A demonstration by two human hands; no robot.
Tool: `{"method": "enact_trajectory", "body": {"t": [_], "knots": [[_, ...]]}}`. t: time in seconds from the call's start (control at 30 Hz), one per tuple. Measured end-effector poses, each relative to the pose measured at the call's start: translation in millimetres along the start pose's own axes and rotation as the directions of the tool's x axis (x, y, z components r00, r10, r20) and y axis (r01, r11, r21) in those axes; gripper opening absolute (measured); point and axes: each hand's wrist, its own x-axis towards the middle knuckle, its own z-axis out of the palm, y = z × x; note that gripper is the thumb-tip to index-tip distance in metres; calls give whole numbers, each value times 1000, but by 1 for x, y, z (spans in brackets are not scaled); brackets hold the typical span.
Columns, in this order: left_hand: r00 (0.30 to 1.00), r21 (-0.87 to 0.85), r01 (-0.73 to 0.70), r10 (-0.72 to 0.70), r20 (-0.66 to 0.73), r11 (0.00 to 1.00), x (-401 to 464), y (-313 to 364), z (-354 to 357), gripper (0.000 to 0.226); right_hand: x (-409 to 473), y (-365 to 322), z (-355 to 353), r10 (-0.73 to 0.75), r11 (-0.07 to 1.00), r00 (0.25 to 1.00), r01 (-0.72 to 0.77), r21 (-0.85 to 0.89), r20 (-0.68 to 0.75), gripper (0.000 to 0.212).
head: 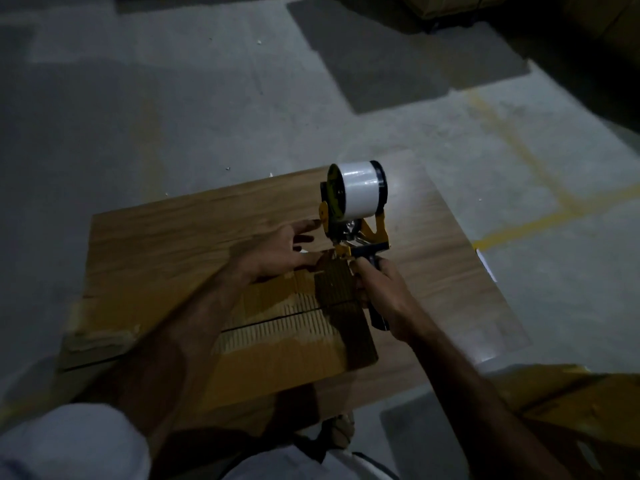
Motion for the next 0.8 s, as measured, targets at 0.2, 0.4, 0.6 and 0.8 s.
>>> {"method": "enact_trajectory", "body": {"t": [0.2,0.4,0.6,0.8], "knots": [[992,-49,-21,27,126,999,1,1,-2,44,-13,14,11,40,999,996,-42,-24,-74,24],[982,-8,34,-31,187,999,2,3,-2,22,-19,14,17,49,999,992,-51,-12,-113,25],[979,26,96,-99,178,995,5,7,4,18,-19,18,10,47,997,992,-54,-55,-118,21],[982,0,93,-92,163,996,5,3,7,18,-22,17,10,43,996,993,-51,-73,-106,21]]}}
